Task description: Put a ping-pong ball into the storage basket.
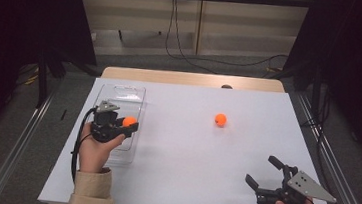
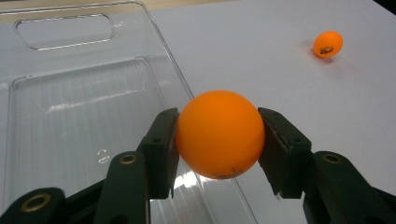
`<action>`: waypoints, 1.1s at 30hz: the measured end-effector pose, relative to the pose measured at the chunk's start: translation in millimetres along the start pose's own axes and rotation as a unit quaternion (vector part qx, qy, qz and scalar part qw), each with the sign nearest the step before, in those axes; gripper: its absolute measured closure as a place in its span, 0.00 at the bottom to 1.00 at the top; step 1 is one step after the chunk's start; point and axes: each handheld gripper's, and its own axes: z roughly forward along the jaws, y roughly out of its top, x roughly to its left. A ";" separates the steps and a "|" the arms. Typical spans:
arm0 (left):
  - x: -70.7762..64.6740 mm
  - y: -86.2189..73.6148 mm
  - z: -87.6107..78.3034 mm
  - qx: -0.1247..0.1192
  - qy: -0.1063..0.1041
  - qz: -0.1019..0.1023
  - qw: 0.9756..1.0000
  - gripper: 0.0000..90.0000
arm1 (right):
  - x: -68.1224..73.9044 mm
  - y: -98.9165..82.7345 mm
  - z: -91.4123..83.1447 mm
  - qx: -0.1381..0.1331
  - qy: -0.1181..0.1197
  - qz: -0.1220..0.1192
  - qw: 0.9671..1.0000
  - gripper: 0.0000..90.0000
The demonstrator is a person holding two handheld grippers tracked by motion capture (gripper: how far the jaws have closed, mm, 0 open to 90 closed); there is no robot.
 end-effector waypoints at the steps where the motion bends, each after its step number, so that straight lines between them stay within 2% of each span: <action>1: 0.4 -0.2 -0.1 0.001 0.001 -0.001 1.000 0.57 | 0.0 0.0 0.1 0.000 0.000 0.000 1.000 0.01; 9: 2.3 -1.0 0.1 0.002 0.010 0.005 1.000 0.57 | -0.1 0.1 -0.2 -0.001 0.000 0.000 1.000 0.01; 16: 4.8 -2.8 0.2 0.000 0.018 -0.002 1.000 0.57 | -0.2 0.0 -0.3 -0.001 0.000 0.000 1.000 0.02; 33: 12.5 -6.8 2.0 0.003 0.032 -0.003 0.999 0.57 | -0.2 0.2 -0.4 -0.001 0.000 -0.001 1.000 0.02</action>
